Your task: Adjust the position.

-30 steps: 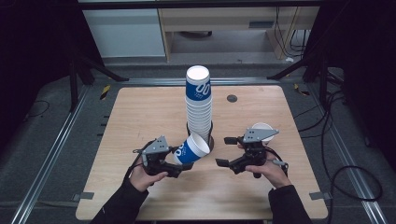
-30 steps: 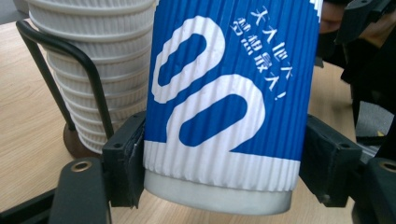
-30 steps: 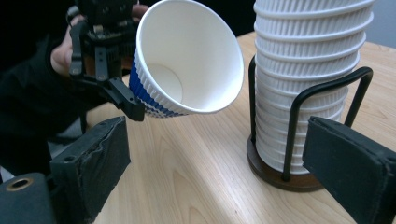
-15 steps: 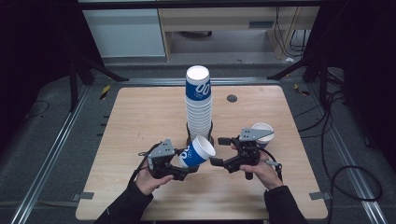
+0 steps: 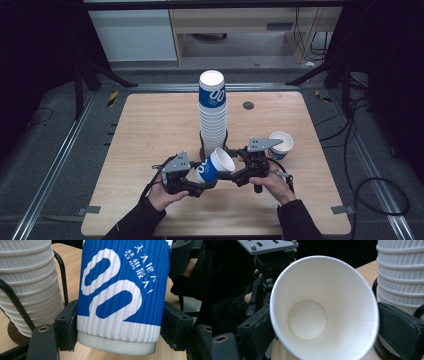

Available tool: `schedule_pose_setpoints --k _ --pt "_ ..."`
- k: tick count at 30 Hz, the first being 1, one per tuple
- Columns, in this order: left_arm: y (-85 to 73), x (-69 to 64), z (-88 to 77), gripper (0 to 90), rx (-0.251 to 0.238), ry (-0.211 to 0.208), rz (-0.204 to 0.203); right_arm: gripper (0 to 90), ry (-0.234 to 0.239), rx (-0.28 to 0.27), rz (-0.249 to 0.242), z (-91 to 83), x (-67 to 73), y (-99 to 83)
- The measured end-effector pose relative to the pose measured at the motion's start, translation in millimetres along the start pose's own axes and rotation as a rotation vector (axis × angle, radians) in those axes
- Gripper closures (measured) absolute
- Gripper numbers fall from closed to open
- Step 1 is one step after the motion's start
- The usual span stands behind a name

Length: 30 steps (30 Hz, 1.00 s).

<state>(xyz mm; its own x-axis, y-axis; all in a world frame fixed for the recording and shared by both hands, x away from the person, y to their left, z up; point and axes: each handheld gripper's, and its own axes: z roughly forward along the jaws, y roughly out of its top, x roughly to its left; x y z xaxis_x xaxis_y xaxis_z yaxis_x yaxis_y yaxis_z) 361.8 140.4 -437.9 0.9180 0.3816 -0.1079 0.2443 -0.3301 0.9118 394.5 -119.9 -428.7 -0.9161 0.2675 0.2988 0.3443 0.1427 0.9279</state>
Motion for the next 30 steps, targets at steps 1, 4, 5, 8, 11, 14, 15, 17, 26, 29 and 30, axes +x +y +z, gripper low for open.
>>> schedule_pose_setpoints --k 1,4,5,8,11,14,15,17,26,29,30 --pt "0.0 -0.4 0.3 26.4 0.000 0.001 0.002 7.9 0.005 0.002 0.002 1.4 0.2 0.0" --pt "-0.1 -1.1 1.2 26.4 -0.002 -0.001 0.006 8.9 0.015 0.005 0.004 4.9 0.7 -0.4" --pt "-0.1 -1.1 1.5 26.4 -0.001 -0.004 0.006 8.9 0.019 0.009 0.007 6.1 0.6 -0.7" --pt "-0.1 -2.0 2.4 26.4 0.001 -0.004 0.010 9.5 0.027 0.018 0.010 9.8 0.9 -1.9" --pt "-0.6 -1.9 2.7 26.3 0.002 -0.006 0.010 10.6 0.037 0.024 0.016 11.2 0.3 -2.8" --pt "-1.0 -1.8 3.1 26.0 0.004 -0.013 0.009 12.9 0.057 0.018 0.032 9.6 -0.9 -2.7" --pt "-1.2 -1.7 3.4 25.8 0.007 -0.015 0.009 13.5 0.061 0.016 0.031 9.0 -0.9 -2.6" --pt "-1.3 -1.7 3.5 25.5 0.006 -0.018 0.009 14.9 0.070 0.015 0.028 7.7 -0.6 -2.0" --pt "-1.1 1.6 -0.2 23.3 0.015 -0.012 0.000 16.5 0.043 -0.016 -0.005 -2.5 0.3 2.9" --pt "-2.1 5.2 -2.4 22.1 0.030 0.005 -0.005 16.5 0.010 -0.034 -0.015 -10.7 -0.4 6.1" --pt "-3.0 7.0 -3.1 21.9 0.037 0.013 -0.008 16.5 -0.005 -0.038 -0.016 -13.2 -0.5 7.0"
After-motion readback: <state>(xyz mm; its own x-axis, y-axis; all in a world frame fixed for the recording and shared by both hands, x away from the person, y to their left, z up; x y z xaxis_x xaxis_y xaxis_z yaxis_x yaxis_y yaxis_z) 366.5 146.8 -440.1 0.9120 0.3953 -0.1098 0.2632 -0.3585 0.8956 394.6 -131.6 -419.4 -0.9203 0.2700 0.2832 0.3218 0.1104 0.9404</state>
